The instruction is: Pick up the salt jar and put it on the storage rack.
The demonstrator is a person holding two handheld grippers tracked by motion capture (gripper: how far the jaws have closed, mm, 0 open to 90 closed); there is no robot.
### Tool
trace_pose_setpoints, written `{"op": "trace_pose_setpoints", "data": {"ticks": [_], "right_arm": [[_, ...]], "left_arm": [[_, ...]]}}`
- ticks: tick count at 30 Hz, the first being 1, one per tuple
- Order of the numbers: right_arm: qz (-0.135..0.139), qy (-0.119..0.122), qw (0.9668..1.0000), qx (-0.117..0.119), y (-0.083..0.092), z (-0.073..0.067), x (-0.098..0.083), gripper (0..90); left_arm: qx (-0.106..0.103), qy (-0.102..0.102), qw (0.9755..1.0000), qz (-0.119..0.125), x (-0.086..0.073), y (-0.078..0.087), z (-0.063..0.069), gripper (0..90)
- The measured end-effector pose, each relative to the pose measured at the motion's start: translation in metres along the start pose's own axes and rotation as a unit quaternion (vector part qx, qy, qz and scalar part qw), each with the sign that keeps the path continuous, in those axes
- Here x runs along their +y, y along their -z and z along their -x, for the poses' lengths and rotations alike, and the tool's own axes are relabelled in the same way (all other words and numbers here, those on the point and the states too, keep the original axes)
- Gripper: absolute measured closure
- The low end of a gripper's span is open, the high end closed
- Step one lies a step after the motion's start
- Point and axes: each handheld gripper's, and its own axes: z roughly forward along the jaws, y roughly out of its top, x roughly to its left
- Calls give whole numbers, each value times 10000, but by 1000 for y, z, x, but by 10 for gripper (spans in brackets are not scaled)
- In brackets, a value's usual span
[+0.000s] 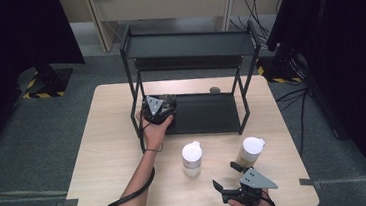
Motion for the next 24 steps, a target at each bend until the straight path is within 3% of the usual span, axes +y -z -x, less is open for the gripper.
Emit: {"op": "trace_pose_setpoints", "data": {"ticks": [10, 24], "right_arm": [[-9, 33, 10000, -5, 0, 0, 0, 89], [-19, 42, 10000, -15, -1, -1, 0, 89]], "left_arm": [[-37, 29, 9999, 90, 5, 12, 5, 167], [-82, -67, 9997, 235, 13, 38, 10, 133]]}}
